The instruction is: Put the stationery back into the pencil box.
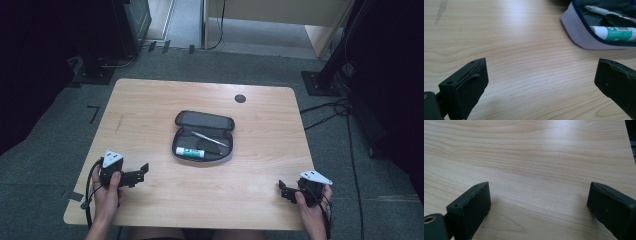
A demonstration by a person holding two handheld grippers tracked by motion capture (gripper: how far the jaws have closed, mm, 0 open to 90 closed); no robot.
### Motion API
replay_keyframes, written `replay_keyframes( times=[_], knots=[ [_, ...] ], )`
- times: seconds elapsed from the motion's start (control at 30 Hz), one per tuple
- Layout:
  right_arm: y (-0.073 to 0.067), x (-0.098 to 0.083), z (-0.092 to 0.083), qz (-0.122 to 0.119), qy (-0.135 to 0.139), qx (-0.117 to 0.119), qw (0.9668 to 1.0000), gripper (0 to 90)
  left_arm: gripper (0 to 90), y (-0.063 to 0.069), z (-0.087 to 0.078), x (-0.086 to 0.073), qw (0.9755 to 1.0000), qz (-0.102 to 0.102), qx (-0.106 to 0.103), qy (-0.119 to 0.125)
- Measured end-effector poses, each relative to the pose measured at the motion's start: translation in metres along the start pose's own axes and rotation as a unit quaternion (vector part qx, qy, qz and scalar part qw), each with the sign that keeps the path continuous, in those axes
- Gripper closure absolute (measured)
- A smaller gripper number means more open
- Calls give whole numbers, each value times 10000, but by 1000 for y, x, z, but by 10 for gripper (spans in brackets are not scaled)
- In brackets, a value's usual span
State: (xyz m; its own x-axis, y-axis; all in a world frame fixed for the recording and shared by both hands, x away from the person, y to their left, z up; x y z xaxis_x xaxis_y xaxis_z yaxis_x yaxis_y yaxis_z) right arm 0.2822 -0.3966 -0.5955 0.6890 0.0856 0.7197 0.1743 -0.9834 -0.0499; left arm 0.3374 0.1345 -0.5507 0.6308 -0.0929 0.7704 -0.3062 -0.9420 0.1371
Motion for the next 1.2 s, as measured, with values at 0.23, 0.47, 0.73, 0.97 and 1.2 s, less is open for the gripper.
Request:
replay_keyframes(
  times=[0.23, 0.47, 0.73, 0.97, 1.2],
  knots=[
    [0, 0, 0, 2, -2, -1, 10000, 45, 0, -22, -8, -14, 9997, -150, 205, -34],
    [0, 0, 0, 2, -1, -3, 10000, 45, 0, -45, -15, -31, 9989, -187, 398, -133],
    [0, 0, 0, -5, 0, -1, 10000, 46, 0, -78, -26, -47, 9969, -244, 700, -260],
    [0, 0, 0, -6, 1, -2, 10000, 46, 0, -79, -24, -54, 9957, -89, 786, -485],
    [0, 0, 0, -4, -3, -2, 10000, 45, 0, -74, -19, -56, 9929, 315, 943, -658]
  ],
)
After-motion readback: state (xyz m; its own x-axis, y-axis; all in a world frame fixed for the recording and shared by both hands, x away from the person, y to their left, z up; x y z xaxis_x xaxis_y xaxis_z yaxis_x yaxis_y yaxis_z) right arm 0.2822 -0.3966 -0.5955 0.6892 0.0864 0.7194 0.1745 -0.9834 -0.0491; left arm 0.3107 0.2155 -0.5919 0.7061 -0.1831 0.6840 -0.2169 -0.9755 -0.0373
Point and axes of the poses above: each handheld gripper's, and its own axes: z roughly forward along the jaws, x roughly out of its top, y roughly to its right, the point moved 10 cm from there along z, roughly forward along the jaws, and after that the axes turned 2 degrees about x, right-handed, at the moved point
